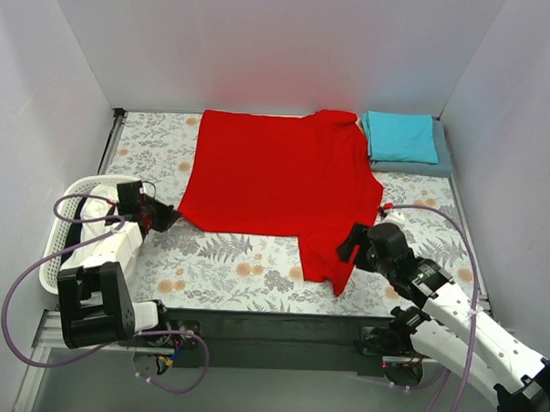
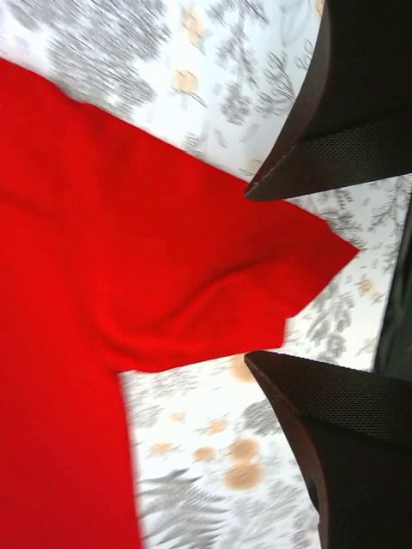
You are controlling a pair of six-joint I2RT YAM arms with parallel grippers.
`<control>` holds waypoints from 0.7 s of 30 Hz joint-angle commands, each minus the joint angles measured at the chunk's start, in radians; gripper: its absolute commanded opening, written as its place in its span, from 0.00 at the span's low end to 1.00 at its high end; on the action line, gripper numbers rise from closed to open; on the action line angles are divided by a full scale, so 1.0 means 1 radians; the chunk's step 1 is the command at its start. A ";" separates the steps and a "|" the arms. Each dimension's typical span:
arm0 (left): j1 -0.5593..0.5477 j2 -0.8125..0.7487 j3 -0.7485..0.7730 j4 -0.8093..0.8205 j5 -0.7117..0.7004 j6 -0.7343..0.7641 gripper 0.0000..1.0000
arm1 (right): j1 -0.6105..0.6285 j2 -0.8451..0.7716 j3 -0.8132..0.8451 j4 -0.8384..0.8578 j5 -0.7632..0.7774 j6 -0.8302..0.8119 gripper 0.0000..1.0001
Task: Fold and stack the t-shirts
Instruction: Flatten the tshirt out
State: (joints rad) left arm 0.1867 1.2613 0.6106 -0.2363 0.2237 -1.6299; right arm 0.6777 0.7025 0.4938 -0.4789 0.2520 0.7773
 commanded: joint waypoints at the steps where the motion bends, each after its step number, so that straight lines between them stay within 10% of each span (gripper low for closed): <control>1: -0.003 -0.013 0.035 -0.014 -0.009 0.018 0.00 | -0.062 0.046 0.110 -0.061 0.225 -0.053 0.75; 10: -0.003 -0.004 0.064 -0.047 -0.004 0.031 0.00 | -0.444 0.290 0.164 0.089 0.000 -0.223 0.66; 21: -0.003 0.000 0.046 -0.057 0.000 0.048 0.00 | -0.500 0.528 0.166 0.244 -0.151 -0.202 0.53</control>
State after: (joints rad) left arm 0.1867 1.2724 0.6434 -0.2852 0.2241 -1.5970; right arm 0.1833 1.2137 0.6449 -0.3210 0.1516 0.5716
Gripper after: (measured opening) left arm 0.012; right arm 0.535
